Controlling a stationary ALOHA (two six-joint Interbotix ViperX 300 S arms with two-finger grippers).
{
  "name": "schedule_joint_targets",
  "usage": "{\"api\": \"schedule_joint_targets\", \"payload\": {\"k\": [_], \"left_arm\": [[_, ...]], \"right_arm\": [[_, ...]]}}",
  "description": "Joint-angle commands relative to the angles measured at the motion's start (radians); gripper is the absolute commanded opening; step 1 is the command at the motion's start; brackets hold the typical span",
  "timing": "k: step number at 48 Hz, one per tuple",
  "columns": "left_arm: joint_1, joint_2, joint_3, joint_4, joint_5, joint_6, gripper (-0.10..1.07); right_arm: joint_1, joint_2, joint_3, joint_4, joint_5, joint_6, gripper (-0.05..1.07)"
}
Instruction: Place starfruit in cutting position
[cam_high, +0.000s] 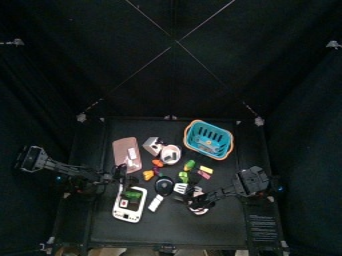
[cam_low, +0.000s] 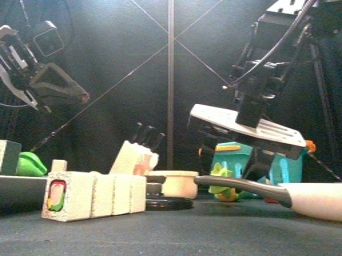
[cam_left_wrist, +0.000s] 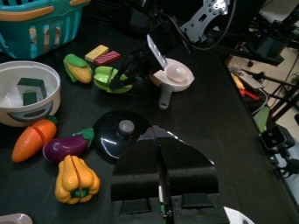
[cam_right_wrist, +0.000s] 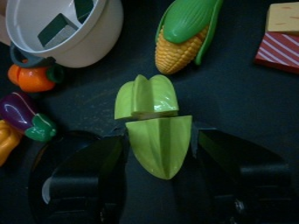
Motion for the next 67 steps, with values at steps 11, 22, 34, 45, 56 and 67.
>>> {"api": "schedule_joint_targets", "payload": {"k": [11, 22, 34, 45, 56, 67], "left_arm": [[-0.003, 0.002, -0.014, 0.0, -0.005, -0.002, 0.12], [-0.002, 0.002, -0.012, 0.002, -0.003, -0.002, 0.12], [-0.003, 0.002, -0.008, 0.0, -0.003, -0.002, 0.12], [-0.003, 0.002, -0.008, 0.0, -0.003, -0.002, 0.12], [-0.002, 0.002, -0.008, 0.002, -0.003, -0.002, 0.12], [-0.003, 0.002, -0.006, 0.0, -0.005, -0.002, 0.12]], "right_arm": [[0.002, -0.006, -0.015, 0.002, 0.008, 0.015, 0.73], [0.002, 0.005, -0.023, 0.005, 0.006, 0.018, 0.84], [0.0, 0.005, -0.031, 0.002, -0.008, 0.015, 0.98], [0.0, 0.0, -0.031, 0.005, -0.009, 0.014, 1.0], [0.002, -0.023, -0.023, -0.002, -0.005, 0.005, 1.0], [0.002, -0.029, -0.017, -0.005, -0.003, 0.003, 1.0]]}}
